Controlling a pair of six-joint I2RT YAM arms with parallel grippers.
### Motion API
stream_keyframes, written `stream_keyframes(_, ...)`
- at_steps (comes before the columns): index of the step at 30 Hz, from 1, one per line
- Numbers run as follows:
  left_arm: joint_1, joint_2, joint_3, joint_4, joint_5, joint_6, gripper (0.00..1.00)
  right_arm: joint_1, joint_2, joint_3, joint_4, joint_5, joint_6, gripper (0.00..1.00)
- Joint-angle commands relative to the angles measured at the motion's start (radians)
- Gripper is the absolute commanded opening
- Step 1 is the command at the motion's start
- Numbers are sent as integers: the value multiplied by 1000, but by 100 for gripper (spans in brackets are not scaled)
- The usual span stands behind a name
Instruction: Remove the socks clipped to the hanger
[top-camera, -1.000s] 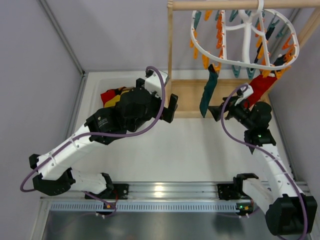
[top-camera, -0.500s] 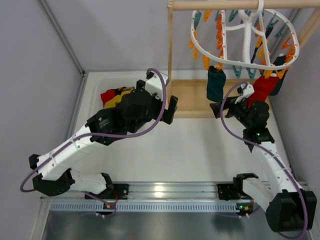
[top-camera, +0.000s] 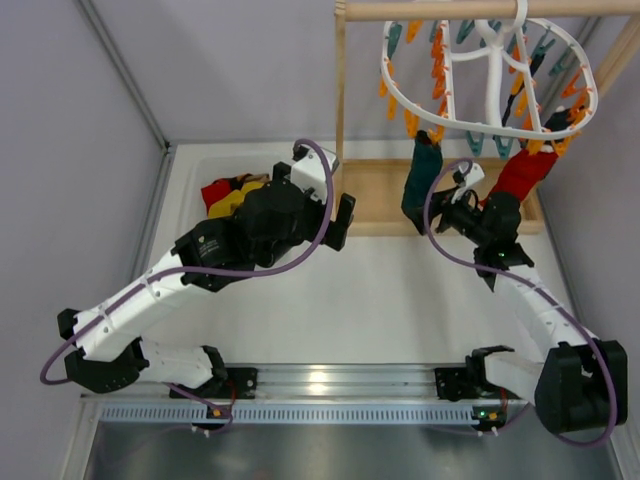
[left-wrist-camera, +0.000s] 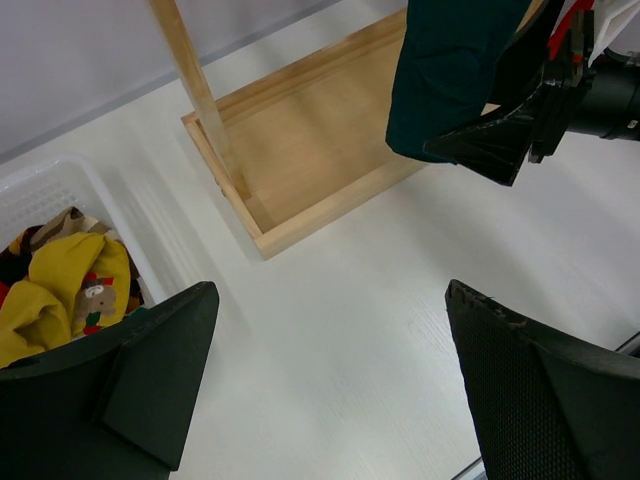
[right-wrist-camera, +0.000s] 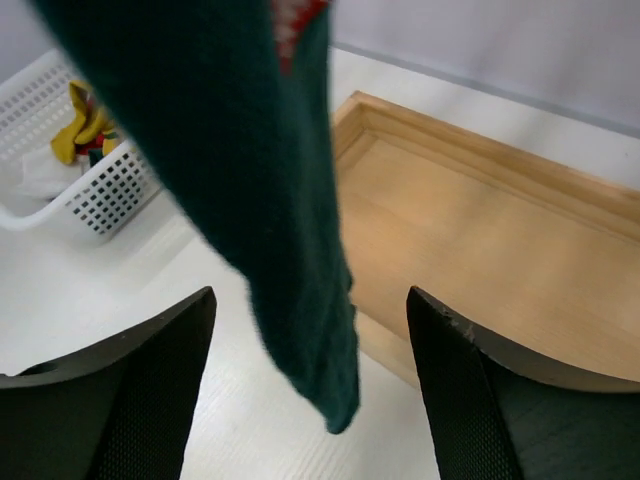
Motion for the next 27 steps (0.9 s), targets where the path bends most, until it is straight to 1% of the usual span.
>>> stream_keyframes(1,1,-36,5,32,-5,-33,99,34,21,-9,212,-77,20,74)
stream_keyframes(2,1,-40,5,34,-10,-41,99,41,29,-20,235,-66,33,67)
stream_keyframes(3,1,-43,8,34,-16,-65,99,54,43,-19,261,-56,31,62)
stream_keyframes(4,1,-43,13,32,-33,-76,99,81,47,-17,269,-12,30,48)
stream_keyframes(6,1,-43,35,32,-56,-111,99,116,54,-17,286,54,17,25)
stream_keyframes(7,1,-40,51,34,-74,-117,99,158,54,-25,298,144,16,16)
stream_keyframes(8,1,-27,68,32,-82,-123,99,181,49,-31,314,191,19,4)
stream_keyframes(9,1,-14,110,32,-88,-131,99,202,40,-38,346,235,19,0)
stream_keyframes(10,1,-4,135,32,-92,-131,99,253,32,-57,363,354,25,0)
stream_keyframes(12,1,36,216,32,-91,-128,99,313,9,-81,407,459,31,0)
stream_keyframes(13,1,52,248,29,-85,-124,99,377,1,-100,435,586,31,0)
stream_keyframes(15,0,96,340,29,-70,-111,99,442,-17,-120,470,671,18,0)
stream_keyframes(16,0,121,368,29,-62,-108,99,504,-17,-120,473,769,7,0)
stream_keyframes(18,0,147,451,29,-40,-93,99,569,-9,-103,455,844,-22,0)
stream_keyframes(19,0,160,477,29,-39,-85,99,630,-2,-79,447,939,-39,0)
stream_keyframes(20,0,191,502,29,-40,-78,99,664,20,-63,434,989,-61,0)
stream_keyframes(21,-2,210,546,28,-43,-56,99,730,30,-28,424,1079,-105,0)
stream_keyframes(23,-2,259,586,29,-51,-36,99,788,82,21,379,1153,-153,0)
stream_keyframes(24,-2,276,623,29,-54,-13,99,836,104,71,366,1193,-165,0)
stream_keyframes(25,-2,309,643,29,-56,2,99,857,125,96,355,1257,-197,0)
stream_keyframes(27,-2,345,700,31,-53,34,99,896,188,139,344,1314,-229,0)
